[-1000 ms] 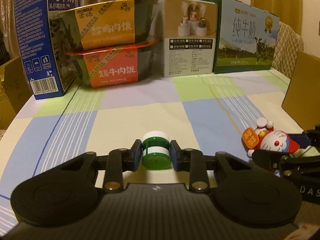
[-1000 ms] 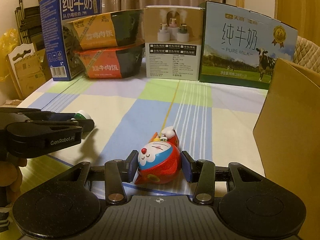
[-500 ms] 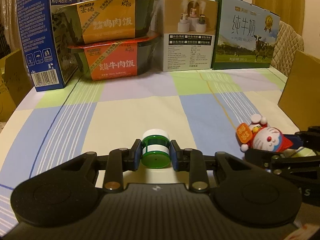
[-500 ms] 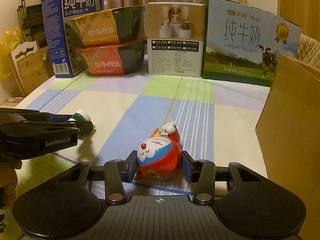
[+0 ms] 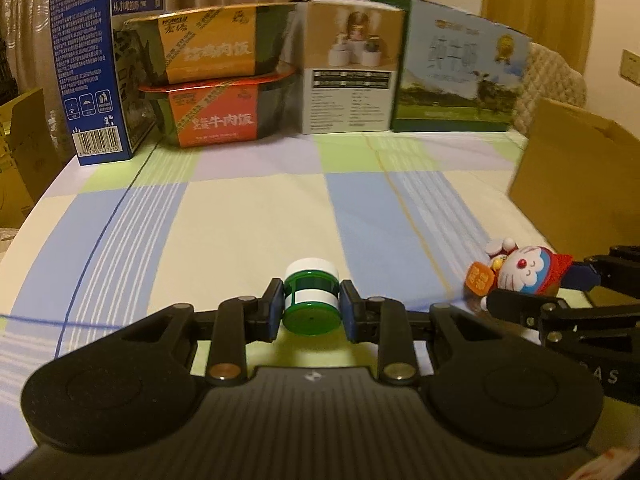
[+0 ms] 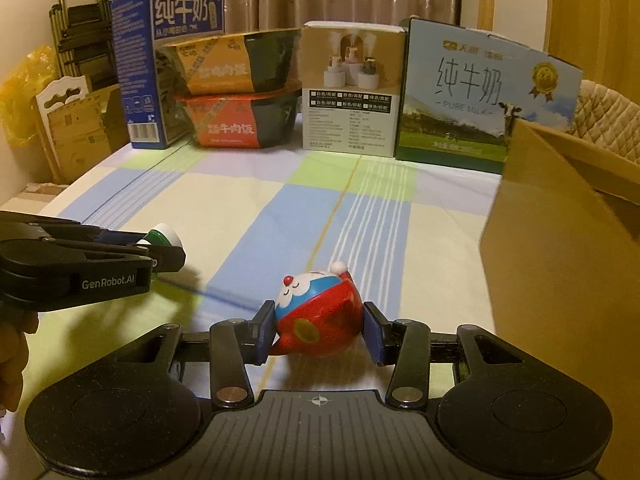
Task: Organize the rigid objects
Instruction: 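Carry the bottle and figure over the cardboard box with both grippers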
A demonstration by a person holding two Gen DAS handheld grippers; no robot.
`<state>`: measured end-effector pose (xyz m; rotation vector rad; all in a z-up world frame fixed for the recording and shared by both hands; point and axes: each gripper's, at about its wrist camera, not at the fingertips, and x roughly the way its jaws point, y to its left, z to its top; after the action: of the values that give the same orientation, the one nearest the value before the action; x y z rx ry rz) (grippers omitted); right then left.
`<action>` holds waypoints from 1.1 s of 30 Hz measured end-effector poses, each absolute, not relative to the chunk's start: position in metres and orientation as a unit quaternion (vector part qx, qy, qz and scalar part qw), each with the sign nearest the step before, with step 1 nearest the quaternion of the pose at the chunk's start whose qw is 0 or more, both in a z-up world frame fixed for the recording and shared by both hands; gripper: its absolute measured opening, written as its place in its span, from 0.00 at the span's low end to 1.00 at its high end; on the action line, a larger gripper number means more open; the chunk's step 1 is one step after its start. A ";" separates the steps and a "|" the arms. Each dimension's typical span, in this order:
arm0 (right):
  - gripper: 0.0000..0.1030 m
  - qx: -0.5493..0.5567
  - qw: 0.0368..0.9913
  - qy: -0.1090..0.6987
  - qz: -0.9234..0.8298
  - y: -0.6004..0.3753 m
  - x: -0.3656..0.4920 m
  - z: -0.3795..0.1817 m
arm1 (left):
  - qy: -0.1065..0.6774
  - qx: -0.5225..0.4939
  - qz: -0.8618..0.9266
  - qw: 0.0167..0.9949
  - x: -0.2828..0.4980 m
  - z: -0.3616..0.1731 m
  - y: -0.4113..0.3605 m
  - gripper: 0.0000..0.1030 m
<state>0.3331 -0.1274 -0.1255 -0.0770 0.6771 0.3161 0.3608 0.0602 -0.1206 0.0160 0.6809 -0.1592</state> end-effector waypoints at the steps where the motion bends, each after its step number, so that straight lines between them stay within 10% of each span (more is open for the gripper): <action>1: 0.41 -0.037 0.931 0.329 0.155 -0.129 0.327 -0.122 | 0.334 0.006 -0.082 0.939 0.354 -0.118 0.059 0.24; 33: 0.41 -0.013 0.943 0.294 0.157 -0.170 0.127 -0.040 | 0.330 -0.015 -0.080 0.940 0.155 -0.036 0.022 0.24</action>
<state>0.1275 -0.1697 -0.0398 -0.0260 0.5992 0.3205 0.1548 0.0223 -0.0362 -0.0296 0.6744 -0.1642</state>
